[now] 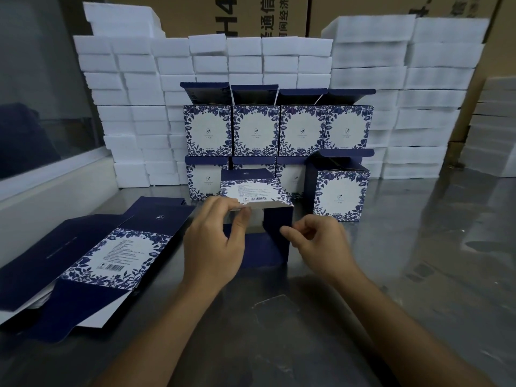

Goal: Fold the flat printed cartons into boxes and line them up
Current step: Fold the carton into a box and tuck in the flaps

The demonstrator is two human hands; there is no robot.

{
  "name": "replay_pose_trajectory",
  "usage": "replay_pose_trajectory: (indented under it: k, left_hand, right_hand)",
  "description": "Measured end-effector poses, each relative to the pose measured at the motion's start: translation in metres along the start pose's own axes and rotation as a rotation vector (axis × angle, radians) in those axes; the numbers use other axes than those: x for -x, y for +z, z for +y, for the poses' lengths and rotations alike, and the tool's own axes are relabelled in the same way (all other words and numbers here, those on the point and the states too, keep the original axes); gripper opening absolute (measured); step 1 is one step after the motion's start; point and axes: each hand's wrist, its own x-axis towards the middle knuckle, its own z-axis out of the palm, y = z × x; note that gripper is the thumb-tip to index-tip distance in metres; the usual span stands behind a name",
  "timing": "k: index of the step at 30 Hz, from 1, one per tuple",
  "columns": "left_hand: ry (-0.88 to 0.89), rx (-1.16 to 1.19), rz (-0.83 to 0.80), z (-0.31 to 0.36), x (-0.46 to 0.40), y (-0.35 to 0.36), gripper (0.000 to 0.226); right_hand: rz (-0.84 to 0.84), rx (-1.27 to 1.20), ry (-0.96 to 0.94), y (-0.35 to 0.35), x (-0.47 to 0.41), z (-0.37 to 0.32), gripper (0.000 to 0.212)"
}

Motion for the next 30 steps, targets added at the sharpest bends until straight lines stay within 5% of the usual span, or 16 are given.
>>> replay_pose_trajectory:
  k: [5, 13, 15, 19, 24, 30]
  left_hand:
    - [-0.022, -0.011, 0.005, -0.003, -0.002, -0.003, 0.031]
    - [-0.005, -0.016, 0.006, -0.003, -0.002, -0.003, 0.028]
    - [-0.004, -0.015, 0.001, -0.004, -0.003, -0.003, 0.028]
    - [-0.008, 0.023, -0.026, -0.003, -0.002, -0.001, 0.026]
    - [0.027, 0.121, -0.083, -0.001, 0.000, 0.001, 0.034]
    - [-0.275, 0.510, -0.269, 0.007, 0.003, 0.009, 0.059]
  right_hand:
    - [-0.199, 0.100, 0.079, 0.010, 0.004, 0.010, 0.038]
    - [-0.181, 0.118, 0.093, 0.012, 0.005, 0.014, 0.030]
    - [-0.129, 0.072, 0.063, 0.012, 0.008, 0.009, 0.016]
    - [0.050, -0.176, -0.104, 0.006, 0.008, -0.009, 0.051]
    - [0.146, -0.170, -0.219, 0.003, 0.010, -0.027, 0.020]
    - [0.281, -0.200, -0.219, -0.002, 0.007, -0.032, 0.033]
